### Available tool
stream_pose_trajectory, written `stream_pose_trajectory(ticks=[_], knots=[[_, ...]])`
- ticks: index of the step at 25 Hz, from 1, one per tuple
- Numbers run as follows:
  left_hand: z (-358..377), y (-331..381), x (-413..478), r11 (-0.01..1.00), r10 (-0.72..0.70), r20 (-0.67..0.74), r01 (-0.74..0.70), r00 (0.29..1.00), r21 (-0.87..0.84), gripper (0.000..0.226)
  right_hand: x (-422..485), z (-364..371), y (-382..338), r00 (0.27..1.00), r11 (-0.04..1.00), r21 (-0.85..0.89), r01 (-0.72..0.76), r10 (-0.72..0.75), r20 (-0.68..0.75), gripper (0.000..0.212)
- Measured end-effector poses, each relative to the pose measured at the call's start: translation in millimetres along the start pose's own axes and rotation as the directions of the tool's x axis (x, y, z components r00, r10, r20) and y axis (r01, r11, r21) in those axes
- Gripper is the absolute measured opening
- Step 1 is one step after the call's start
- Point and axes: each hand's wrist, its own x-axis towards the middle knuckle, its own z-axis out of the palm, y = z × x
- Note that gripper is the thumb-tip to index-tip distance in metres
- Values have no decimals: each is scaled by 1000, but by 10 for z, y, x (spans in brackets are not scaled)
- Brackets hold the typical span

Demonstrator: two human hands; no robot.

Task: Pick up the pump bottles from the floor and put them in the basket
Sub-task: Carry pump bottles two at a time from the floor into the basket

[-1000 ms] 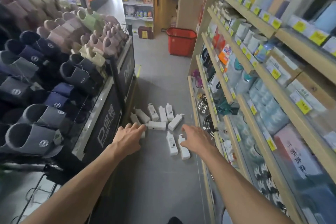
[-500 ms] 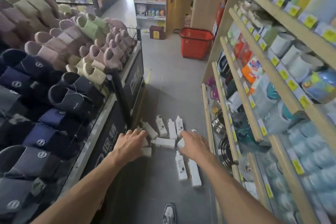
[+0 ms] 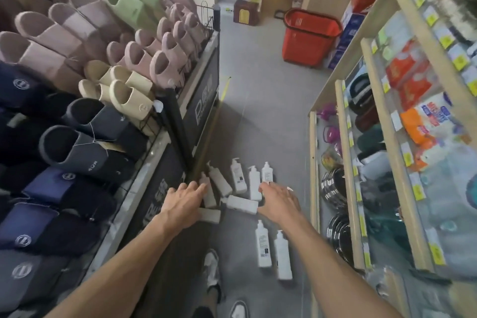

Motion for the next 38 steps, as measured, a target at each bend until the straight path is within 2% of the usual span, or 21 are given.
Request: stream_pose_trajectory(ticks=[6, 10, 14, 15, 17, 19, 21, 23, 26, 28, 30, 34, 35, 37, 38], knots=[[398, -406, 937, 996, -39, 180, 52, 983, -71, 72, 1030, 352, 48, 995, 997, 32, -70, 67, 80, 41], [835, -553, 1525, 990, -60, 246, 90, 967, -110, 71, 1628, 817, 174, 976, 977, 136, -165, 142, 165, 46], [1661, -749, 2268, 933, -145, 323, 238, 935, -271, 70, 2339, 1655, 389, 941, 948, 194, -251, 192, 280, 51], [1918, -806, 2437, 860, -189, 361, 331, 913, -389, 70, 2528, 1919, 452, 932, 946, 193, -260, 193, 307, 52], [2399, -902, 2743, 603, -269, 424, 494, 865, -626, 67, 2895, 2424, 573, 922, 943, 197, -267, 191, 338, 53], [2898, -945, 3028, 410, -356, 480, 595, 802, -691, 65, 3239, 2928, 690, 914, 940, 204, -272, 186, 360, 53], [3490, -947, 3295, 289, -408, 542, 667, 735, -687, 62, 3584, 3473, 815, 910, 943, 192, -272, 187, 371, 53], [4096, -935, 3540, 209, -427, 596, 715, 680, -667, 56, 3912, 4011, 928, 905, 945, 178, -273, 190, 379, 54], [4878, -878, 3897, 96, -429, 649, 746, 628, -659, 43, 4343, 4751, 1105, 898, 958, 133, -254, 182, 400, 59], [5323, -822, 4142, -78, -439, 698, 750, 565, -656, 46, 4585, 5170, 1221, 908, 969, 104, -222, 167, 385, 62], [5832, -842, 4350, -306, -461, 758, 719, 462, -624, 61, 4797, 5581, 1326, 925, 979, 85, -183, 142, 353, 67], [6562, -911, 4585, -668, -483, 849, 537, 213, -515, 89, 5015, 6134, 1468, 953, 989, 73, -130, 105, 283, 75], [6634, -915, 4620, -734, -455, 873, 481, 176, -480, 92, 5028, 6211, 1488, 961, 991, 71, -112, 90, 263, 78], [6828, -955, 4744, -794, -440, 884, 391, 159, -466, 100, 5064, 6347, 1530, 974, 996, 62, -65, 50, 221, 83], [6879, -966, 4822, -813, -438, 879, 332, 190, -478, 108, 5088, 6394, 1541, 978, 998, 55, -42, 30, 206, 85]])
